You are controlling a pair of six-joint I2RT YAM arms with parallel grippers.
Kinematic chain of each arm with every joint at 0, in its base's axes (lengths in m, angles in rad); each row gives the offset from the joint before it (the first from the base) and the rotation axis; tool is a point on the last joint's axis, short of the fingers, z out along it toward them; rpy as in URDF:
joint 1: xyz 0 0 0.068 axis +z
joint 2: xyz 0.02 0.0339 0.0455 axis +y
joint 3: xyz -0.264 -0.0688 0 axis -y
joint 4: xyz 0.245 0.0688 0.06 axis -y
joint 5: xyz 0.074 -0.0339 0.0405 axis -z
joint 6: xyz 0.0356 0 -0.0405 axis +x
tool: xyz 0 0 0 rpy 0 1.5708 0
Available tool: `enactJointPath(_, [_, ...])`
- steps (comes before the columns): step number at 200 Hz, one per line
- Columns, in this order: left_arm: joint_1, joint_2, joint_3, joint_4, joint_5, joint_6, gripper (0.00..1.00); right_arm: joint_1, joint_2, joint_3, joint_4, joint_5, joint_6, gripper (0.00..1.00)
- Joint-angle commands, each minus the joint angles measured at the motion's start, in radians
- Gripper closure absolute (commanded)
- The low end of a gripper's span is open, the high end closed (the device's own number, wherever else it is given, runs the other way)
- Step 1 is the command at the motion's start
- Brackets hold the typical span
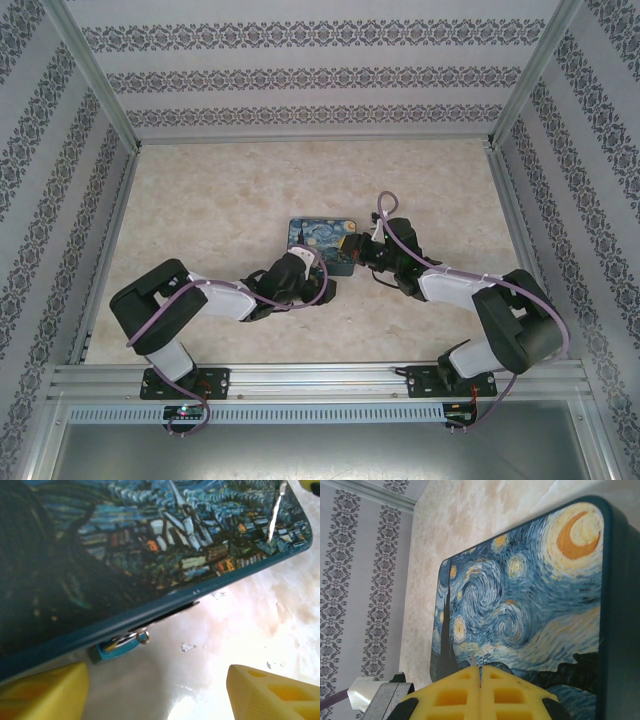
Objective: Unlock a padlock with a key
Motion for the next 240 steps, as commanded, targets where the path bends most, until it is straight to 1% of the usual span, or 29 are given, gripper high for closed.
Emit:
enactJointPath(1, [-0.012, 0.034, 0.025, 0.081, -0.011, 0.044, 0.29, -0.014, 0.017, 0.026, 0.041, -0.024, -0.005, 1.0])
enactJointPath(43, [-0.012, 0.07, 0.042, 0.104, -0.015, 0.064, 0.3, -0.018, 0.043, 0.028, 0.054, -0.036, -0.009, 1.0])
enactJointPath(74, [-0.012, 0.084, 0.051, 0.133, 0.013, 0.052, 0.31, -0.019, 0.071, 0.026, 0.079, -0.043, -0.001, 1.0])
enactJointPath(97, [-0.012, 0.083, 0.05, 0.175, 0.029, 0.012, 0.31, -0.021, 0.081, 0.024, 0.086, -0.043, 0.002, 1.0])
enactJointPath(132, [-0.005, 0.086, 0.047, 0.232, 0.009, -0.047, 0.3, -0.026, 0.088, 0.026, 0.087, -0.047, 0.002, 1.0])
enactJointPath(172, [0.014, 0.13, 0.029, 0.313, -0.016, -0.125, 0.3, -0.028, 0.099, 0.03, 0.092, -0.054, 0.005, 1.0])
enactJointPath(219, [0.017, 0.189, 0.012, 0.398, -0.019, -0.191, 0.3, -0.028, 0.106, 0.025, 0.106, -0.05, 0.01, 1.0])
enactJointPath(240, [0.017, 0.189, -0.004, 0.442, -0.016, -0.224, 0.3, -0.03, 0.107, 0.022, 0.109, -0.049, 0.014, 1.0])
